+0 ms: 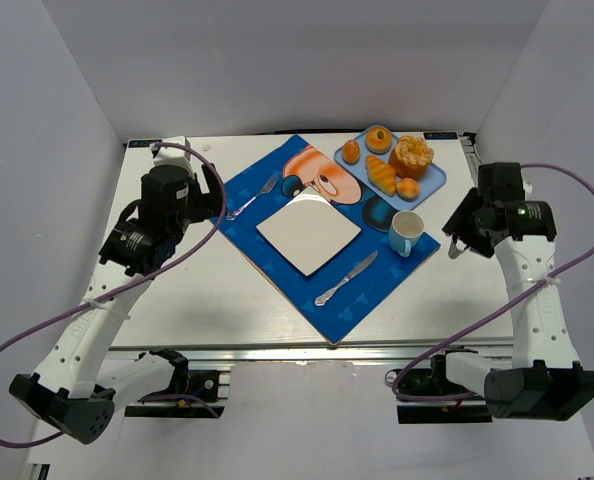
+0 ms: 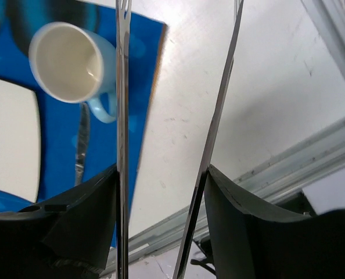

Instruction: Place the bread

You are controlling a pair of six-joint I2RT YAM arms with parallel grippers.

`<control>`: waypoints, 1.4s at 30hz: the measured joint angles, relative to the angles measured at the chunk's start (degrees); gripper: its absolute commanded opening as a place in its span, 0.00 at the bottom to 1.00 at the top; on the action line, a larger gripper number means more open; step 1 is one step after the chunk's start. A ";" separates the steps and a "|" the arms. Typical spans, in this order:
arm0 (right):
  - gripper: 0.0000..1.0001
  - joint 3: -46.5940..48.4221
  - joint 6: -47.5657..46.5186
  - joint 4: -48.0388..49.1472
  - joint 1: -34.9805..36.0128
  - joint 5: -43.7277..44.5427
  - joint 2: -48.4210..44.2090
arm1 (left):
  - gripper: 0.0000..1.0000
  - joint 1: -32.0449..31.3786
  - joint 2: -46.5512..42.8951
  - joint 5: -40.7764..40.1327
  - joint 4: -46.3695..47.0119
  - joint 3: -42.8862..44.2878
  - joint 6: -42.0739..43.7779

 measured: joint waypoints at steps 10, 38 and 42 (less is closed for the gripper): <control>0.60 14.73 -9.31 1.81 0.00 -12.15 9.84 | 0.98 -0.79 -1.42 -0.81 -0.07 -0.02 0.72; 0.62 26.58 -22.34 13.57 0.00 -18.88 42.16 | 0.98 -0.79 7.41 -2.56 -4.00 2.49 1.92; 0.62 26.58 -22.43 14.21 0.00 -18.34 44.00 | 0.98 -0.81 7.63 -2.86 -4.22 2.67 2.23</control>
